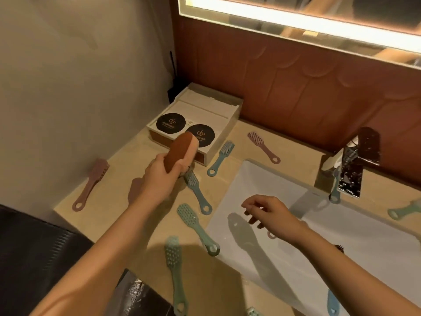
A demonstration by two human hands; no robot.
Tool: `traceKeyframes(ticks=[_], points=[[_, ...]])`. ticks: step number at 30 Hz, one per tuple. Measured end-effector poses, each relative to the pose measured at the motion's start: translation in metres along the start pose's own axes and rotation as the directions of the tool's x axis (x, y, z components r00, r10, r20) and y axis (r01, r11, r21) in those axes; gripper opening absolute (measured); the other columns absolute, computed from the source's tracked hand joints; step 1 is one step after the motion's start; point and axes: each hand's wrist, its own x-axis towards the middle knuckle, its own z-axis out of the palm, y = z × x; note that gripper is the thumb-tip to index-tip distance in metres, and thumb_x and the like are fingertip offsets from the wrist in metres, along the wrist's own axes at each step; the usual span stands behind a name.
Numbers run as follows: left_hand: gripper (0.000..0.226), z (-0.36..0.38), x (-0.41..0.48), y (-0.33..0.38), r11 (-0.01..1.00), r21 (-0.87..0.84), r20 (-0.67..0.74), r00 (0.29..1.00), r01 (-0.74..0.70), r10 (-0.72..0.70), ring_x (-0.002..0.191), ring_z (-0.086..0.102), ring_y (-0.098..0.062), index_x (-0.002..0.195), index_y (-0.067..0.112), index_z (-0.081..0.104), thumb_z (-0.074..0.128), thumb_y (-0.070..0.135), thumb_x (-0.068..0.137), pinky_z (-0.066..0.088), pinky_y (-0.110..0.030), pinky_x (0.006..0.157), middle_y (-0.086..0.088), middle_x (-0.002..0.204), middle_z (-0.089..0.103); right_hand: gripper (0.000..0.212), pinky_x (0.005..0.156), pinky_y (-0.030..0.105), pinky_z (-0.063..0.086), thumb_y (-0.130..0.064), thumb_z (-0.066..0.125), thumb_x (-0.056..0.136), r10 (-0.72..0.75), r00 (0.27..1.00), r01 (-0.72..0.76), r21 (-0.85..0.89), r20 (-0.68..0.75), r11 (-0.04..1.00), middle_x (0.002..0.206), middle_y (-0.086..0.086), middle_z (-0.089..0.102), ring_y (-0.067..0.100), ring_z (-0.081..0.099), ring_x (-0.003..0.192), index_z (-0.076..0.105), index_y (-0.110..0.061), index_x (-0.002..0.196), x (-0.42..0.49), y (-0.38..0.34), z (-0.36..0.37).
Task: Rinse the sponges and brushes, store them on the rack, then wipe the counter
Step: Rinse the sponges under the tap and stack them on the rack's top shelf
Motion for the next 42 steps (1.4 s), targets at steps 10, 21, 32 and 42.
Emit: traceKeyframes(ticks=[10,21,32,42], points=[[0.061,0.040,-0.114,0.084,0.728,0.090,0.496,0.665,-0.680,0.559,0.124,0.038,-0.012,0.146,0.027,0.022,0.044,0.047,0.092,0.036,-0.027,0.101,0.005,0.137,0.040,0.042,0.069,0.038,0.060,-0.048,0.051,0.089,0.253,0.955,-0.085,0.678,-0.153,0.730,0.119,0.001,0.054,0.027,0.069,0.088,0.043,-0.032,0.127,-0.092,0.006,-0.047],[0.071,0.109,-0.172,0.155,0.561,-0.200,0.510,0.403,-0.803,0.760,0.126,0.028,-0.009,0.139,0.043,0.024,0.067,0.033,0.083,0.035,-0.033,0.105,0.008,0.140,0.035,0.015,0.063,0.035,0.058,-0.026,0.048,0.095,0.387,0.842,0.104,0.817,-0.376,0.568,0.098,0.013,0.062,0.025,0.063,0.090,0.059,-0.015,0.094,-0.174,0.055,-0.080],[0.057,0.148,-0.222,0.214,0.773,-0.366,0.900,0.409,0.518,0.152,0.102,0.064,-0.024,0.116,0.017,0.058,0.060,0.055,0.073,0.056,-0.037,0.081,-0.013,0.112,0.064,0.015,0.069,0.032,0.048,-0.020,0.045,0.083,0.174,0.722,0.248,0.485,-0.669,0.839,0.083,0.001,0.059,0.021,0.057,0.084,0.060,-0.024,0.084,-0.210,0.085,-0.097],[0.037,0.156,-0.227,0.227,0.854,-0.451,0.800,0.541,0.259,0.258,0.085,0.068,-0.018,0.103,0.007,0.066,0.066,0.037,0.082,0.056,-0.024,0.064,-0.012,0.098,0.068,0.026,0.080,0.041,0.056,-0.044,0.055,0.087,0.388,0.773,0.251,0.804,-0.501,0.539,0.112,0.008,0.061,0.026,0.062,0.102,0.059,-0.029,0.108,-0.214,0.086,-0.104]])
